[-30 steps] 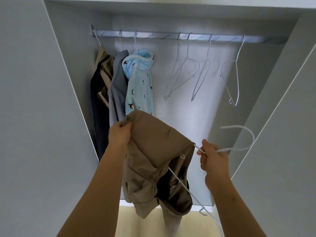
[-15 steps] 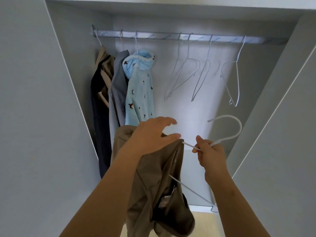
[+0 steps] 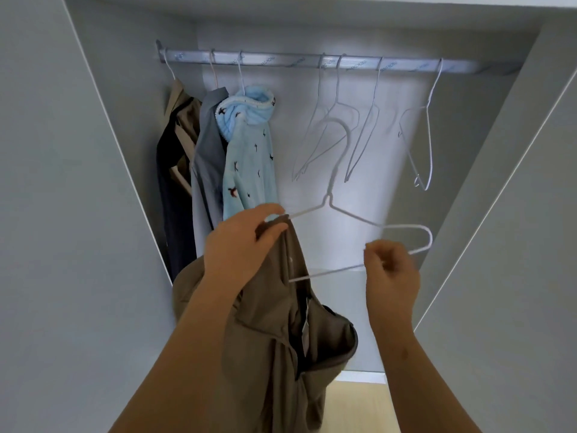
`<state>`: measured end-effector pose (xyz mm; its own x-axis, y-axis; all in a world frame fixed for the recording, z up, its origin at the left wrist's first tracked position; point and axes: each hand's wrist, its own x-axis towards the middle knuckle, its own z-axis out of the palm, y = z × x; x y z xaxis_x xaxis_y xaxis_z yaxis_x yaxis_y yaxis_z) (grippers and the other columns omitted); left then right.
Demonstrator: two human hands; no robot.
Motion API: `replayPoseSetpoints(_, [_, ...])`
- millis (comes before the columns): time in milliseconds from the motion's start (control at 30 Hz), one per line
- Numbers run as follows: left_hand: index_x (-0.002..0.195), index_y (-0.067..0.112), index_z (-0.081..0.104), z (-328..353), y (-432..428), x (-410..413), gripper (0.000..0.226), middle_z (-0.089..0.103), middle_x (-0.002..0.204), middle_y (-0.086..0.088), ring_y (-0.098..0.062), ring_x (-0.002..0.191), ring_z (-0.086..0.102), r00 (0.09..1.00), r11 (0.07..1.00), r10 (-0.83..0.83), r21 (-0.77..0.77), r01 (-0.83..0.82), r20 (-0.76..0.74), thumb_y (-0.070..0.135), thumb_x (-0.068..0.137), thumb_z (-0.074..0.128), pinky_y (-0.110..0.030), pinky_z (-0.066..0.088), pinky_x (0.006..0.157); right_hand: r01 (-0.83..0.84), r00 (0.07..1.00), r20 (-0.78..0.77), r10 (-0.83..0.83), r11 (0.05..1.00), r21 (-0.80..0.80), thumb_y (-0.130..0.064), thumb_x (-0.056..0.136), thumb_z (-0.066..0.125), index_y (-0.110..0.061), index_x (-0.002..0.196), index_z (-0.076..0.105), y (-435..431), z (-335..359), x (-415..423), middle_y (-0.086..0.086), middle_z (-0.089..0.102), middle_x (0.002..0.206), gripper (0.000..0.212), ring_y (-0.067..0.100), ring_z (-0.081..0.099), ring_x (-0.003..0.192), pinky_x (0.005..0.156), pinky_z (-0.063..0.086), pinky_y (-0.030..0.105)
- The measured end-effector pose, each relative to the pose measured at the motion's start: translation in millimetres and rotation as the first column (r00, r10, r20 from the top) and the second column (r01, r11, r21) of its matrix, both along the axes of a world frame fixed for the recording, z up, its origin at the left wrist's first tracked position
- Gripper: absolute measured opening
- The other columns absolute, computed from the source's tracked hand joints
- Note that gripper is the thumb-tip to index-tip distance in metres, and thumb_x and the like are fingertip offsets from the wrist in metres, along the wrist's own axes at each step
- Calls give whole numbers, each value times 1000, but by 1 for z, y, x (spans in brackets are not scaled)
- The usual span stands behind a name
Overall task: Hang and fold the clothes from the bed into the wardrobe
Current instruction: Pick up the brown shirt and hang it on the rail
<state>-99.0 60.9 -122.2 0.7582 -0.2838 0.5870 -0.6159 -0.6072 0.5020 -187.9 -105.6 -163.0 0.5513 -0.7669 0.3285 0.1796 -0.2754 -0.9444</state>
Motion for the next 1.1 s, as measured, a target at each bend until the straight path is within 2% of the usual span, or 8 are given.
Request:
replayPoseSetpoints(100, [113,26,66,9,6,-1,25,54,78,12,-2,64,46,999,997,-6,-74,8,33,30,89,59,-17,39,65,-171,967,-179,182,983,72,1,83,55,-23,69,62,2,-11,5,-10,62,66,28,11,58,66,67,48,23])
replayPoseSetpoints(200, [107,24,69,21,12,-4,21,59,73,10,-3,60,49,999,991,-50,-122,53,20,26,87,62,-9,39,62,-322,832,-469,296,946,26,-6,86,53,-17,93,67,8,-24,12,-3,66,89,19,15,59,85,72,44,19])
replayPoseSetpoints(400, [91,37,63,37,26,-8,20,64,71,2,-8,66,54,971,951,-237,-209,229,-13,19,83,66,-8,43,61,-590,710,-570,413,791,-162,-5,86,61,-21,131,51,25,-30,31,-3,51,129,49,16,49,118,101,36,23])
replayPoseSetpoints(533, [89,39,62,40,34,-6,25,63,72,12,-2,67,55,962,936,-272,-241,258,-23,16,82,68,-6,43,63,-690,588,-655,475,717,-99,-15,85,63,-16,104,66,39,-40,41,4,63,106,19,21,59,98,92,48,30])
replayPoseSetpoints(667, [90,37,62,40,45,-1,27,62,73,17,-2,70,57,978,937,-209,-282,206,19,12,82,67,-5,43,65,-651,456,-793,403,759,12,-27,88,55,-25,79,52,38,-55,47,-5,58,85,9,20,59,89,91,49,36])
replayPoseSetpoints(733, [89,38,62,39,52,2,27,64,72,10,-9,70,58,984,936,-176,-307,172,15,12,82,67,-7,44,65,-606,473,-828,300,794,-58,-31,89,52,-27,77,45,35,-61,48,-8,53,79,14,15,56,82,91,46,35])
replayPoseSetpoints(867, [84,42,62,37,61,5,29,61,70,15,5,69,56,988,938,-155,-315,143,-11,14,81,68,-3,43,67,-513,532,-839,110,831,-216,-28,92,47,-30,79,42,20,-71,44,-13,49,77,14,8,48,73,90,41,32])
replayPoseSetpoints(1100, [84,42,63,28,73,14,31,63,66,15,6,70,57,989,949,-137,-294,113,-64,11,81,68,-2,43,68,-482,550,-823,145,859,-170,-29,93,51,-21,87,54,0,-78,35,-4,58,85,11,8,51,72,74,43,24])
